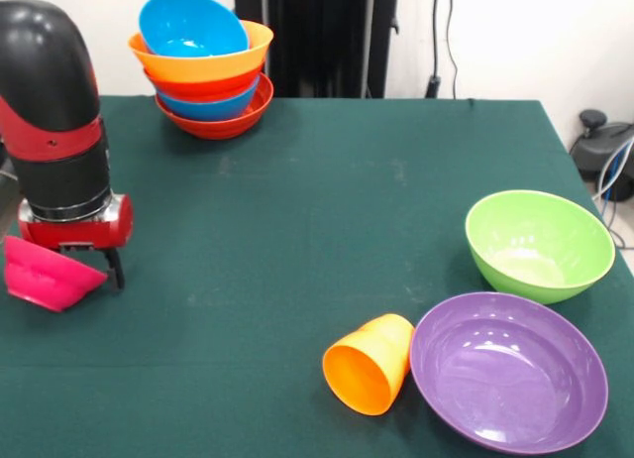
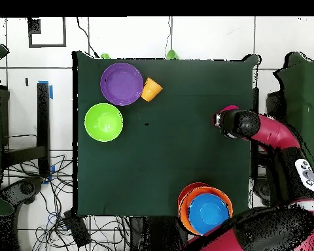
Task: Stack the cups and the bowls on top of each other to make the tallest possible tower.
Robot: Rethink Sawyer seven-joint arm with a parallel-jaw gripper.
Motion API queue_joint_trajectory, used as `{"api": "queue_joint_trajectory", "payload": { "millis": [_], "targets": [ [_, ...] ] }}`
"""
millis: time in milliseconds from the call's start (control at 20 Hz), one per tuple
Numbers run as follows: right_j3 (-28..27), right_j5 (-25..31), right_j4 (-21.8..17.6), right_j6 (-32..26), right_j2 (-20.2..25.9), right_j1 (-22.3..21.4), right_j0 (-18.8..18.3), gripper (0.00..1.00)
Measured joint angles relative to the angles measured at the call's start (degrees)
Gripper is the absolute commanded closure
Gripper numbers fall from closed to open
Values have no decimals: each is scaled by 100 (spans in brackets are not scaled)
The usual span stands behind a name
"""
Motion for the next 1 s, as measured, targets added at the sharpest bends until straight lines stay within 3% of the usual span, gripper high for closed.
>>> {"api": "queue_joint_trajectory", "payload": {
  "millis": [300, 350, 1000],
  "targets": [
    [-20, -165, 0, 0, -98, 11, 41, 0],
    [-22, -302, 5, 0, -126, -9, 56, 100],
    [-121, -366, 0, 0, -338, -137, 154, 100]
  ]
}}
